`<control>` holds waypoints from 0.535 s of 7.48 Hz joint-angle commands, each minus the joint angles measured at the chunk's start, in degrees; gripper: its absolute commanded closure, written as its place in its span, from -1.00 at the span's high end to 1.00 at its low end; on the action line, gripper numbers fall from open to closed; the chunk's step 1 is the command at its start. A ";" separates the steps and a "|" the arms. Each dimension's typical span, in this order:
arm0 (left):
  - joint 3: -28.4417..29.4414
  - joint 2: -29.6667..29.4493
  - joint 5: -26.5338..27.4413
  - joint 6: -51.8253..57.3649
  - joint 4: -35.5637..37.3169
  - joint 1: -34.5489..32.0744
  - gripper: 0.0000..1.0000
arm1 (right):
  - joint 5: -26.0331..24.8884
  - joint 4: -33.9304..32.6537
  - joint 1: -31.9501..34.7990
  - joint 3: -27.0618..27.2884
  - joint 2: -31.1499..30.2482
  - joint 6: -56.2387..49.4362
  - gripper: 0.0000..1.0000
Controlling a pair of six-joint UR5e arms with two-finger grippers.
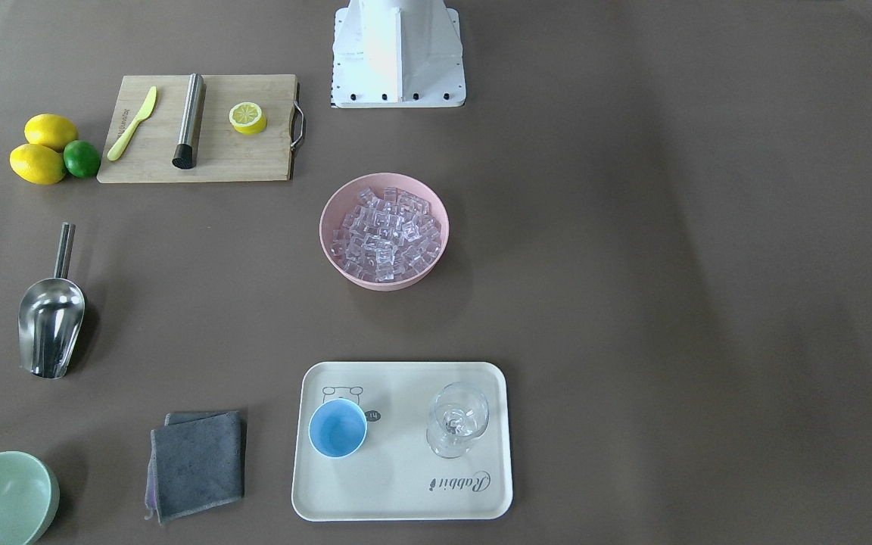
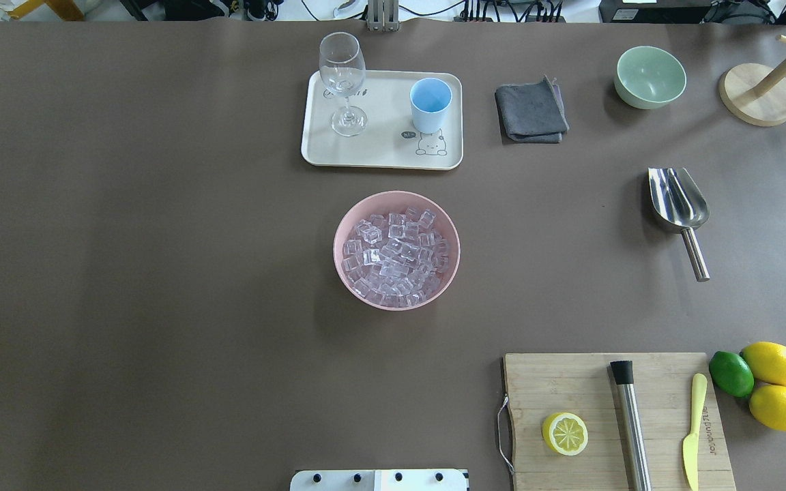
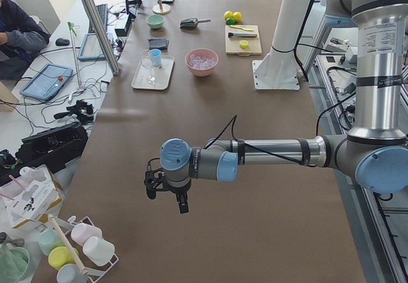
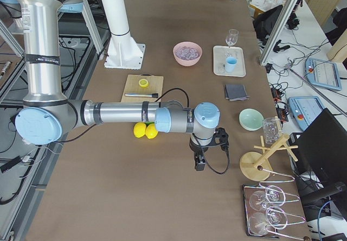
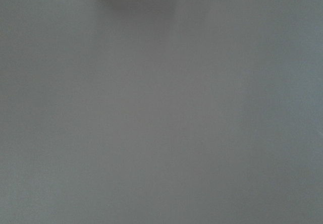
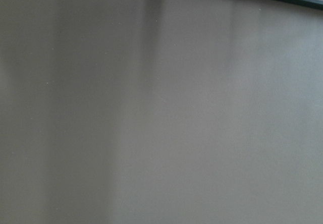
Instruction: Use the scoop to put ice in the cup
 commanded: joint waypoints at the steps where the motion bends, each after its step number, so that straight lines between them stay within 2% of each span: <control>1: 0.13 0.01 0.01 0.03 0.00 0.00 0.96 | 0.04 0.00 0.03 -0.24 0.31 -0.07 1.00; 3: 0.30 0.01 0.01 0.03 0.00 0.18 0.96 | -0.05 1.31 0.03 -0.24 0.31 -0.25 1.00; 4: 0.39 0.01 0.01 -0.06 0.00 0.27 0.96 | 0.21 4.54 -0.14 -1.02 -0.21 0.01 1.00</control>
